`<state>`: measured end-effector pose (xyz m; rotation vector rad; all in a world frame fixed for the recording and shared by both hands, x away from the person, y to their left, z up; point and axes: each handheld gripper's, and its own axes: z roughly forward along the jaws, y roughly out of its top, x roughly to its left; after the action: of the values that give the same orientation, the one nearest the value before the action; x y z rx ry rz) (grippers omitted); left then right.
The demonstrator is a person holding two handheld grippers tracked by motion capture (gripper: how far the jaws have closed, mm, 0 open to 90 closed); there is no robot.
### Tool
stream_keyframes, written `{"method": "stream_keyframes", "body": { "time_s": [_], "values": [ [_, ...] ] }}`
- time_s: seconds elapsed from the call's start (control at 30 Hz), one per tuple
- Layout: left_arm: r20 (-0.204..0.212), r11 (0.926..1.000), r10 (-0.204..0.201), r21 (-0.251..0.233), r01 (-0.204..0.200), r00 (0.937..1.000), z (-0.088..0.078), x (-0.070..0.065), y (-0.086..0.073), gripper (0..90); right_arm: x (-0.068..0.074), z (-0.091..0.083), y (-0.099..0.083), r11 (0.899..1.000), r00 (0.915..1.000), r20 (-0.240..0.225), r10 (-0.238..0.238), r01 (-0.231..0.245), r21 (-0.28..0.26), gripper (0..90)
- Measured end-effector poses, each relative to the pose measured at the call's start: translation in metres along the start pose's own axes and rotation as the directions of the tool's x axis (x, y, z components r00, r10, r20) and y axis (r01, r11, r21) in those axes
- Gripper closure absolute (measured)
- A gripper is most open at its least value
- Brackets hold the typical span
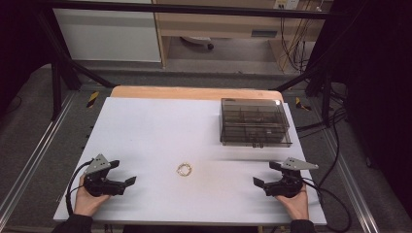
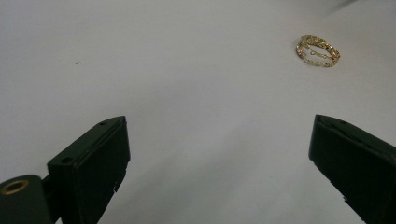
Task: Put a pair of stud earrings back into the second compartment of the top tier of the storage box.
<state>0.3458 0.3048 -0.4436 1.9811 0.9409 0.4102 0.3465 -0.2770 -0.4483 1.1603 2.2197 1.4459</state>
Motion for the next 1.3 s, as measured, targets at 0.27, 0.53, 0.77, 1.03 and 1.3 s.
{"method": "stream_keyframes", "body": {
  "time_s": [0.27,0.53,0.77,1.03,1.3],
  "values": [
    [-0.001,0.9999,0.009,0.005,-0.009,1.0000,0.001,-0.003,0.003,5.0,0.000,0.000,0.000,1.000,1.0000,-0.001,-0.001,0.001,0.000,0.6],
    [0.004,0.9999,0.010,0.012,-0.010,0.9999,0.003,-0.007,0.007,5.0,0.000,0.000,0.000,1.000,1.0000,-0.001,-0.007,0.007,0.009,0.6],
    [0.012,0.9996,0.012,0.025,-0.012,0.9999,0.008,-0.010,0.010,5.0,0.000,-0.001,0.000,1.000,1.0000,0.005,-0.006,0.006,0.009,0.6],
    [0.014,0.9995,0.014,0.029,-0.015,0.9998,0.012,-0.016,0.016,5.2,0.000,-0.001,0.000,1.000,0.9999,0.008,-0.008,0.008,0.014,0.6],
    [0.023,0.9993,0.014,0.033,-0.015,0.9996,0.017,-0.021,0.024,5.7,-0.001,0.000,0.000,1.000,0.9999,0.010,-0.009,0.009,0.022,0.6]
  ]
}}
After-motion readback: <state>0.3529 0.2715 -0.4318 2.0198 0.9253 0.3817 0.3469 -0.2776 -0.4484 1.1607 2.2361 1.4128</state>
